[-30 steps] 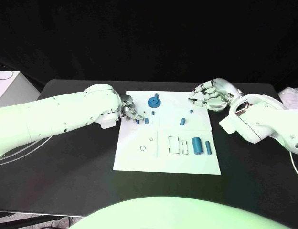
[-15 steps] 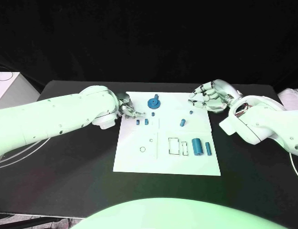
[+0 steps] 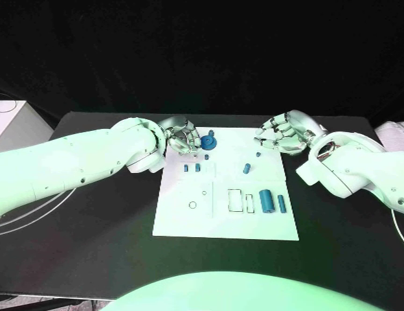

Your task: Assemble the parts on the task board

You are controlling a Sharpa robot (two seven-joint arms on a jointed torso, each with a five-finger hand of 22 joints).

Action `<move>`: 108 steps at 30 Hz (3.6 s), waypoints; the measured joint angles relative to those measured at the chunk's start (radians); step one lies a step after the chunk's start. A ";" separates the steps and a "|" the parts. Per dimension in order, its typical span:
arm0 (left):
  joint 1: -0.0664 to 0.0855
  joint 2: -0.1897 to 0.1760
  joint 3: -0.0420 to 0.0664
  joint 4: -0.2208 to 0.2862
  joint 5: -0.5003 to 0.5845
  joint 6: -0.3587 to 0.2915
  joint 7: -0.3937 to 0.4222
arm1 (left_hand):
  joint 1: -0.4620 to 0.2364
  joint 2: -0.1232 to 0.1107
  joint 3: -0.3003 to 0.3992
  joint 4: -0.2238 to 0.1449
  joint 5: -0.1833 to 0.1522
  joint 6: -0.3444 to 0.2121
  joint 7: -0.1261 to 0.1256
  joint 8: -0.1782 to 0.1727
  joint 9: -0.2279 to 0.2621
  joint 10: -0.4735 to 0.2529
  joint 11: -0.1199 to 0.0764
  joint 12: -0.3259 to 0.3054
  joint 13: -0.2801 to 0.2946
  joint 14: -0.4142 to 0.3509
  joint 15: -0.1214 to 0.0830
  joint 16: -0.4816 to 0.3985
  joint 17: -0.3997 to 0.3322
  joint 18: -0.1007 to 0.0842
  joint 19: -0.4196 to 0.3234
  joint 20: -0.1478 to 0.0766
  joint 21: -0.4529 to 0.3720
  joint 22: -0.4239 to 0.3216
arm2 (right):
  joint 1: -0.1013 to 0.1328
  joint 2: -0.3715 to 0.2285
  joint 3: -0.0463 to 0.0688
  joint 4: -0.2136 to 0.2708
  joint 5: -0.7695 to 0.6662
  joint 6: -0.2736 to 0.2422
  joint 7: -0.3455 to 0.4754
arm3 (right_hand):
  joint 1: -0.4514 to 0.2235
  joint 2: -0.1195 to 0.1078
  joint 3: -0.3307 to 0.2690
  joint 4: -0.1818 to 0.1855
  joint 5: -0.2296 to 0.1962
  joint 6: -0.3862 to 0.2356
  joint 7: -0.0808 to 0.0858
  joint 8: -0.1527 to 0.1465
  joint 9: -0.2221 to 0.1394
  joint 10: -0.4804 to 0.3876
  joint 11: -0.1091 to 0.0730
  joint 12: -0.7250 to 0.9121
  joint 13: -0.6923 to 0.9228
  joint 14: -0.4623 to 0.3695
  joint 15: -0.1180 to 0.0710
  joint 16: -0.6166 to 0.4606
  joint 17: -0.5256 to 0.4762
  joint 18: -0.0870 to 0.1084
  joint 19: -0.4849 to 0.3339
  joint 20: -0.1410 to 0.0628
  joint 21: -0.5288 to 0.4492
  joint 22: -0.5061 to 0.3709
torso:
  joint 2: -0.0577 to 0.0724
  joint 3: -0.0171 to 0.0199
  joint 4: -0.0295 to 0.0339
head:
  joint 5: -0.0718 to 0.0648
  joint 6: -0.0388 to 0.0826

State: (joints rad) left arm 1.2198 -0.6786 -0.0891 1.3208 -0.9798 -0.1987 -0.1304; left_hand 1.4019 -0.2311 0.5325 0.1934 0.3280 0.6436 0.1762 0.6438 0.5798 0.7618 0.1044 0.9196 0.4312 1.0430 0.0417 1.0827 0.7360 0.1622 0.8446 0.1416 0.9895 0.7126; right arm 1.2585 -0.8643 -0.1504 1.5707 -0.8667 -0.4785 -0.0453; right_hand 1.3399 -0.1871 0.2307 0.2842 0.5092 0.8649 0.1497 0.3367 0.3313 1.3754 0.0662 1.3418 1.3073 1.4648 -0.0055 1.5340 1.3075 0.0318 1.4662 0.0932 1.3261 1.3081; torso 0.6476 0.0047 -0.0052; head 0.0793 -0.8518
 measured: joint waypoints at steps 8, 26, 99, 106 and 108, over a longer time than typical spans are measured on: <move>-0.021 0.042 -0.014 -0.039 -0.069 -0.054 0.139 | 0.025 -0.013 -0.001 -0.052 -0.006 0.013 0.004 -0.042 -0.108 -0.038 0.019 -0.116 -0.123 -0.026 0.014 0.022 -0.047 0.000 -0.012 0.012 0.008 0.012 | 0.000 0.000 0.000 -0.001 -0.001 0.000 0.000 | 0.000 0.000 0.003 0.003 0.000 -0.003 -0.003 0.000 -0.001 0.000 0.000 0.000 0.000 0.000 0.000 -0.004 0.000 0.014 0.000 0.000 0.000 0.000 | 0.000 0.0004 -0.0006 | -0.005 0.008; -0.030 0.116 -0.019 -0.134 -0.256 -0.021 0.156 | 0.009 -0.029 -0.011 -0.076 -0.011 0.102 -0.019 -0.103 -0.226 -0.007 0.021 -0.194 -0.225 0.014 0.017 0.130 -0.066 0.010 -0.006 0.018 0.048 0.045 | 0.000 0.001 0.000 -0.001 -0.001 0.000 0.001 | 0.000 0.000 0.003 0.003 0.000 -0.004 -0.004 0.000 -0.001 0.000 0.000 0.000 0.001 0.000 0.000 -0.004 0.000 0.014 0.000 0.000 0.000 0.000 | 0.001 0.0009 -0.0011 | -0.012 0.016; -0.031 0.161 -0.009 -0.197 -0.318 0.019 0.115 | 0.029 0.054 0.062 -0.221 -0.032 0.315 -0.043 -0.189 -0.271 0.193 -0.012 -0.244 -0.271 0.272 -0.038 0.350 0.245 -0.009 0.176 -0.032 0.269 0.290 | 0.000 0.001 0.000 0.001 0.000 0.000 0.002 | 0.000 0.000 0.010 0.002 0.000 -0.004 -0.004 0.000 -0.001 0.000 0.000 0.000 0.000 0.000 0.000 -0.004 0.000 0.014 0.000 0.000 0.000 0.000 | 0.000 -0.0003 -0.0002 | -0.019 0.023; -0.030 0.124 0.006 -0.156 -0.296 -0.002 0.131 | 0.029 0.054 0.062 -0.221 -0.033 0.315 -0.043 -0.195 -0.271 0.193 -0.012 -0.253 -0.272 0.272 -0.038 0.350 0.244 -0.009 0.176 -0.032 0.269 0.290 | 0.000 0.001 0.000 0.001 0.000 0.000 0.002 | 0.000 0.000 0.010 0.002 0.000 -0.004 -0.004 0.000 -0.001 0.000 0.000 0.000 0.000 0.000 0.000 -0.004 0.000 0.014 0.000 0.000 0.000 0.000 | -0.002 -0.0003 0.0013 | -0.020 0.023; -0.030 0.114 0.007 -0.147 -0.291 -0.003 0.132 | 0.029 0.054 0.062 -0.221 -0.033 0.315 -0.043 -0.195 -0.271 0.193 -0.012 -0.253 -0.273 0.272 -0.038 0.350 0.244 -0.009 0.176 -0.032 0.269 0.290 | 0.000 0.001 0.000 0.001 0.000 0.000 0.002 | 0.000 0.000 0.010 0.002 0.000 -0.004 -0.004 0.000 -0.001 0.000 0.000 0.000 0.000 0.000 0.000 -0.004 0.000 0.014 0.000 0.000 0.000 0.000 | -0.002 0.0001 0.0020 | -0.019 0.023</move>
State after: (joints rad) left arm 1.1895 -0.5649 -0.0816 1.1733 -1.2704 -0.2020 0.0015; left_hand 1.4311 -0.1768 0.5946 -0.0280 0.2954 0.9585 0.1336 0.4485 0.3091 0.9550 0.0927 0.6669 0.1583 1.3152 0.0036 1.4328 0.9796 0.1535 1.0206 0.1091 1.2585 1.0027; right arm 1.2583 -0.8637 -0.1504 1.5720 -0.8667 -0.4790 -0.0433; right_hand 1.3399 -0.1871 0.2406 0.2857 0.5092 0.8613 0.1461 0.3366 0.3305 1.3754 0.0662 1.3419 1.3074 1.4648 -0.0055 1.5302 1.3076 0.0454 1.4662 0.0932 1.3261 1.3077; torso 0.6454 0.0048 -0.0032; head 0.0603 -0.8293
